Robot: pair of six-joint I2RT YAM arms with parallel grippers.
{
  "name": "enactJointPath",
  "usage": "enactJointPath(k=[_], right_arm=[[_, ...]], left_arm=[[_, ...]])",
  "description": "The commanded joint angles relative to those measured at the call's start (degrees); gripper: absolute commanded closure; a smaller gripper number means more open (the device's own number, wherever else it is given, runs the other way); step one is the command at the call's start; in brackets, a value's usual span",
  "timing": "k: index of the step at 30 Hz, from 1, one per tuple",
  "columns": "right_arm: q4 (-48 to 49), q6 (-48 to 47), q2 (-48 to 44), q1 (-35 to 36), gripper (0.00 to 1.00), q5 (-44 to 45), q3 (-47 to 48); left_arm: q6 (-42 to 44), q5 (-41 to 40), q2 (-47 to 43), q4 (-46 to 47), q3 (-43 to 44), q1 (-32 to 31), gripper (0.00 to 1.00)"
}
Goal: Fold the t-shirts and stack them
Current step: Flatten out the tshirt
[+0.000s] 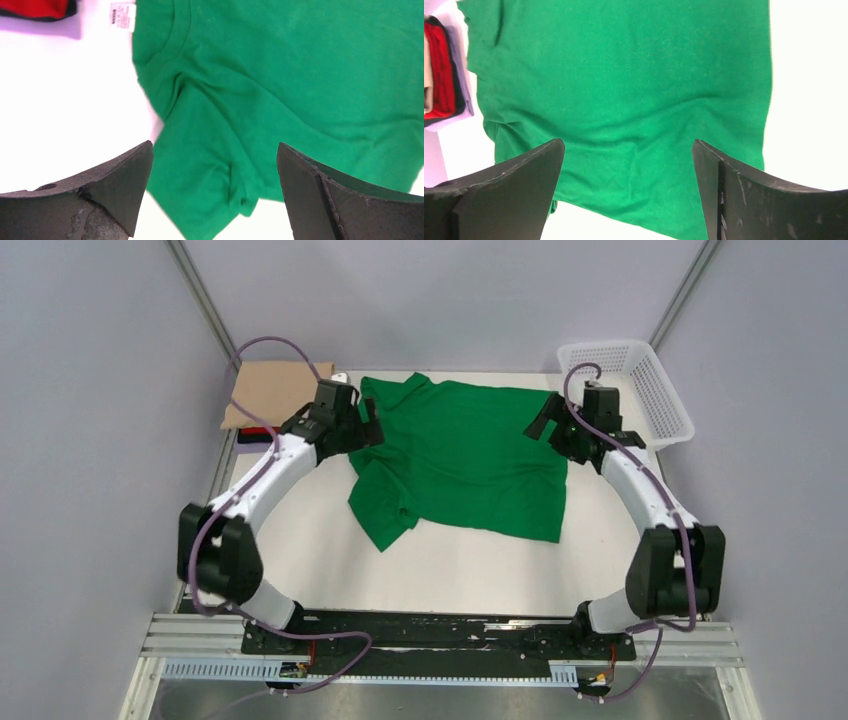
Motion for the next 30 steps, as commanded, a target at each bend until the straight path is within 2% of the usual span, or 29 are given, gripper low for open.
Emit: enactJointPath(k=[1, 7, 11, 19, 30], right_arm=[[-0.8, 1.6, -10.9, -0.4, 0.0, 7.4, -7.1], [-1.0, 5.8, -22.6, -1.2, 0.0, 13.2, -18.1], [-1.2, 5.1, -25.2, -1.3, 0.0, 12.8, -22.0], [-2.6, 4.6, -24.9, -1.4, 0.0, 12.2, -24.5], [-2.6, 3.8, -24.0, -1.4, 0.0, 14.5, -26.9]], left_arm=[[-1.6, -4.7, -15.8, -3.9, -9.8, -0.7, 0.0], [-5.5, -0.3, -26.7, -8.5, -22.5, -0.8, 0.0], [-6.2, 4.1, -27.7, -7.2, -28.1, -1.4, 0.0], [-4.7, -0.5, -14.8, -9.1, -24.0, -6.5, 0.03], [-5.7, 2.4, 0.8, -4.5, -18.1, -7.0, 0.15]])
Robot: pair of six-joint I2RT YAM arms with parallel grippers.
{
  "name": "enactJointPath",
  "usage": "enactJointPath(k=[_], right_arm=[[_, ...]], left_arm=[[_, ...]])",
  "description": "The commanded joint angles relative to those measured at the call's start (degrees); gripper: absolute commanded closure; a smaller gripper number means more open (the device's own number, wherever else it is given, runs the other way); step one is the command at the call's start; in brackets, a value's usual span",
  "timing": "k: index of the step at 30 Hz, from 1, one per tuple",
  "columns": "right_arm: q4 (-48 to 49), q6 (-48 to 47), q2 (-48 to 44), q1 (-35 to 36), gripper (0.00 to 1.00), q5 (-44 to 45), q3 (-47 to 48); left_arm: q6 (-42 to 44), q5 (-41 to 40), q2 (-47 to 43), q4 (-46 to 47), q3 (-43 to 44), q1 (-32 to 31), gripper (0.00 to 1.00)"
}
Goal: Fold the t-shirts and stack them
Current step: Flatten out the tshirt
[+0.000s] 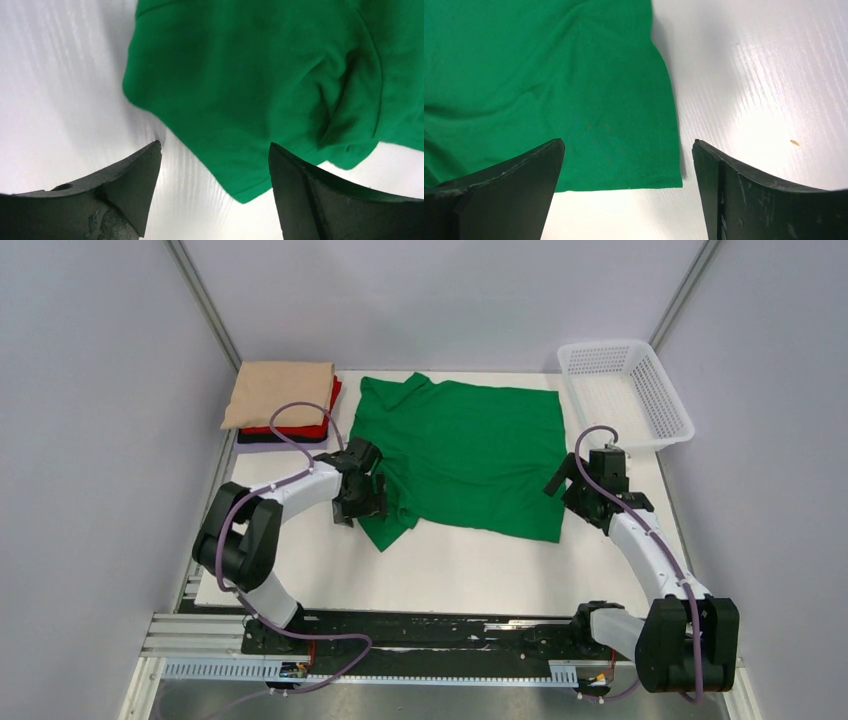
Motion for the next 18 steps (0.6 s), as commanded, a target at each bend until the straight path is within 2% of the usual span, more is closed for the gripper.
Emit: enactJointPath(k=[1, 6, 18], right_arm=[[0.4, -0.3, 0.0, -0.1, 0.0, 2.2, -0.7], [0.5, -0.3, 0.9, -0.1, 0.0, 3.5, -0.5], [1.5, -0.5, 2.3, -0.1, 0.0, 2.9, -1.1]], left_arm=[[-0.9, 0.7, 3.1, 2.5, 3.2, -0.8, 0.17], [-1.4, -1.4, 7.5, -0.5, 5.1, -3.1, 0.24], [-3.2, -3.9, 17.0, -2.7, 9.8, -4.5, 0.63]])
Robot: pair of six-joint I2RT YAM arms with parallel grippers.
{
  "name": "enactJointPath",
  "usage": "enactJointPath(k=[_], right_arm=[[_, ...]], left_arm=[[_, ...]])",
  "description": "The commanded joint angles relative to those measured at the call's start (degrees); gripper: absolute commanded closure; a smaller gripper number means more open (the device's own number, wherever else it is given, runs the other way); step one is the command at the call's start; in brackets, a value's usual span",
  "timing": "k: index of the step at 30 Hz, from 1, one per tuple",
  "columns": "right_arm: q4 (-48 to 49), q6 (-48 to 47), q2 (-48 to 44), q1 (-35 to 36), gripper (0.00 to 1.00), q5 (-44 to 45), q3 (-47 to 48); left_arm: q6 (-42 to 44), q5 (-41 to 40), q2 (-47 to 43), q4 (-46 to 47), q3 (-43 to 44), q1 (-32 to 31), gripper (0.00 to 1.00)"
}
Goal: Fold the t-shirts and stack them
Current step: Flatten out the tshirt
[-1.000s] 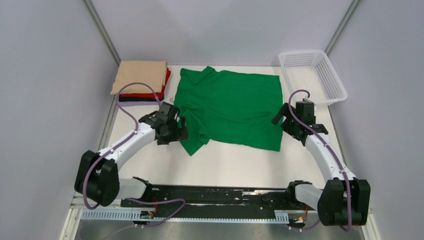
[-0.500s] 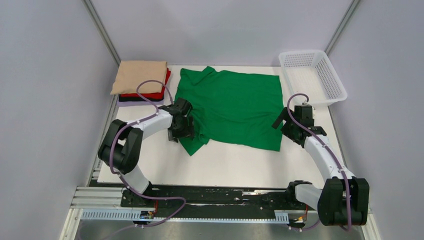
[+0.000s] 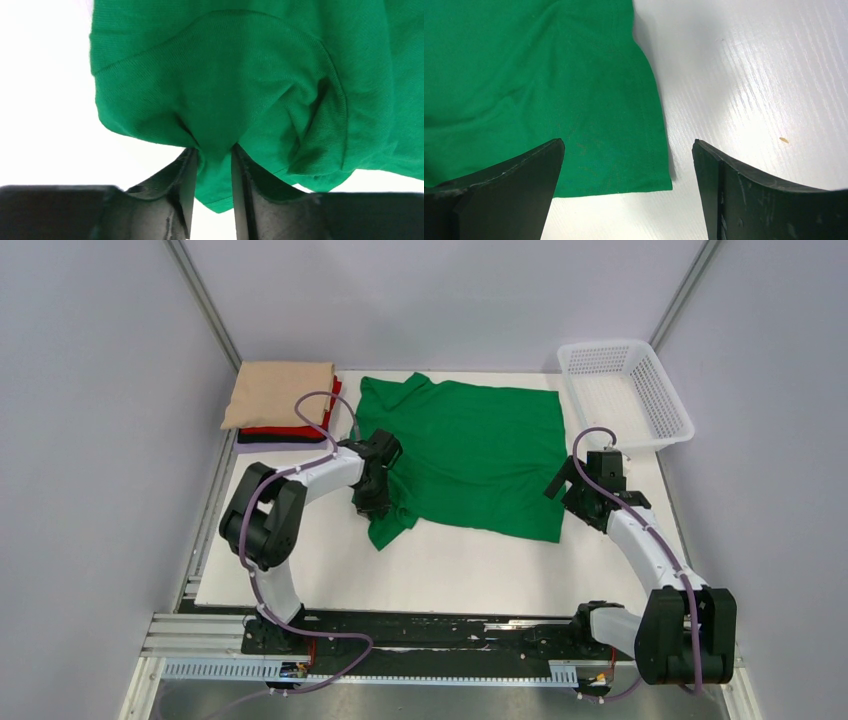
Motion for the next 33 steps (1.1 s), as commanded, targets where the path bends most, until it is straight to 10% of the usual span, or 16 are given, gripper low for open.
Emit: enactJointPath(k=[1, 6, 18, 33], right_arm=[[1.5, -0.6, 0.5, -0.1, 0.0, 0.4, -0.4], [1.1, -0.3, 1.2, -0.1, 0.0, -1.0, -0.8], [-13.6, 6.1, 3.7, 0.2, 0.08, -4.9, 0.0], [-6.1, 10.5, 7.0, 0.6, 0.38, -5.7, -6.7]], left_arm=[[-2.1, -1.5, 6.3, 2.4, -0.7, -0.7, 0.66], [-1.7, -5.2, 5.6, -2.3, -1.3, -0.7, 1.0], [-7.9, -3.9, -17.0, -11.1, -11.6, -4.5, 1.0], [-10.0, -0.5, -20.4, -7.1, -17.5, -5.1, 1.0]])
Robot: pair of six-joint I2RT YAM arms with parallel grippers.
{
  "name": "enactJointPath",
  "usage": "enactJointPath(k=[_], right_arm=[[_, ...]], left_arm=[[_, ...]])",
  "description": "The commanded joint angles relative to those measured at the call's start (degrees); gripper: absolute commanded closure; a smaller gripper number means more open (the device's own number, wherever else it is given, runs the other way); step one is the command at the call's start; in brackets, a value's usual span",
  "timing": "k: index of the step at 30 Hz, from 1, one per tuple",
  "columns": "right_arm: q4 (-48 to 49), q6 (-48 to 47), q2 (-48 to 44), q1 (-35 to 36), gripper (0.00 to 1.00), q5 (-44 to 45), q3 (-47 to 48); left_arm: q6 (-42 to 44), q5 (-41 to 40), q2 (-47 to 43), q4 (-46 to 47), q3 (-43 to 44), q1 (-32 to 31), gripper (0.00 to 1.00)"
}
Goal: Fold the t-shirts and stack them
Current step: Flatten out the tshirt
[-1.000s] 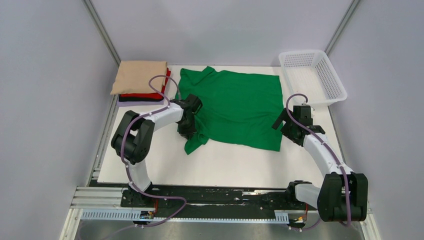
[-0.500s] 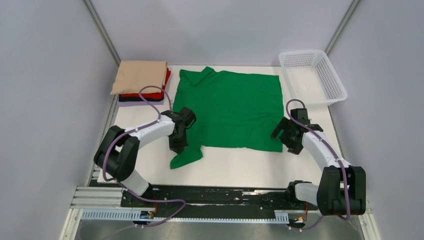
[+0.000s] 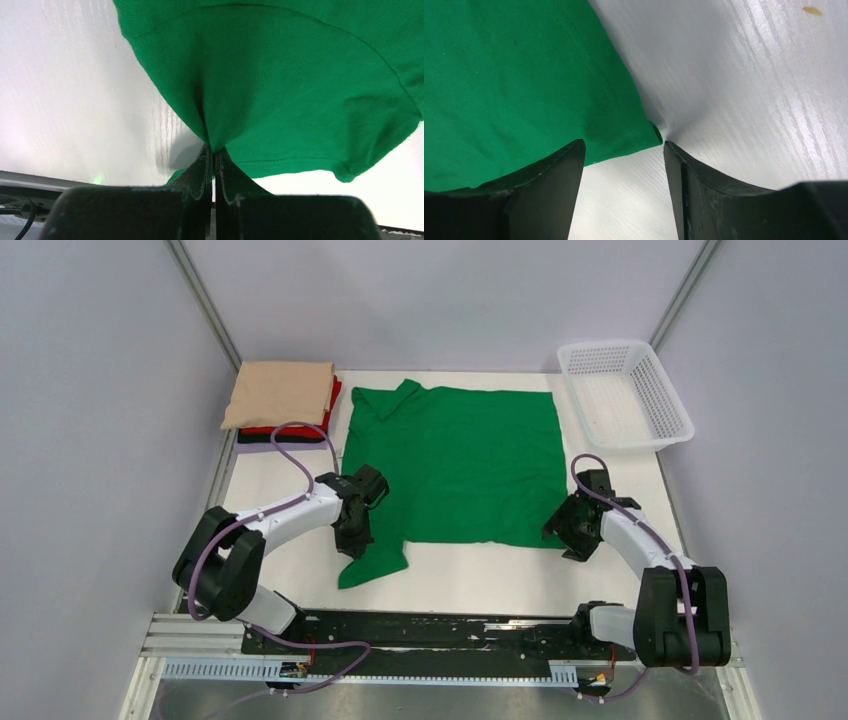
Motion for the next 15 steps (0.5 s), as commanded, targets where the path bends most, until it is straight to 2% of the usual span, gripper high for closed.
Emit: enactJointPath(k=[1, 6, 7, 9, 15], right_arm=[[5.5, 2.0, 3.2, 0.3, 0.42, -0.8, -1.3], [8.9, 1.9, 6.0, 0.6, 0.68, 0.7, -0.5], [9.5, 1.9, 6.4, 0.6, 0.76, 1.0, -0.1], [10.7, 1.6, 6.6, 0.7, 0.99, 1.0, 1.3], [11.8, -2.2, -2.8, 1.1, 1.0, 2.9, 7.4]], left_arm=[[-1.4, 0.3, -1.7, 1.4, -1.0, -0.2, 1.0], [0.1, -2.1, -1.8, 1.4, 0.0, -0.1, 1.0], [0.6, -2.6, -1.8, 1.5, 0.3, -0.1, 1.0], [1.7, -3.2, -2.0, 1.9, 2.4, -0.1, 1.0], [4.9, -7.8, -5.3, 1.2, 12.7, 0.0, 1.0]])
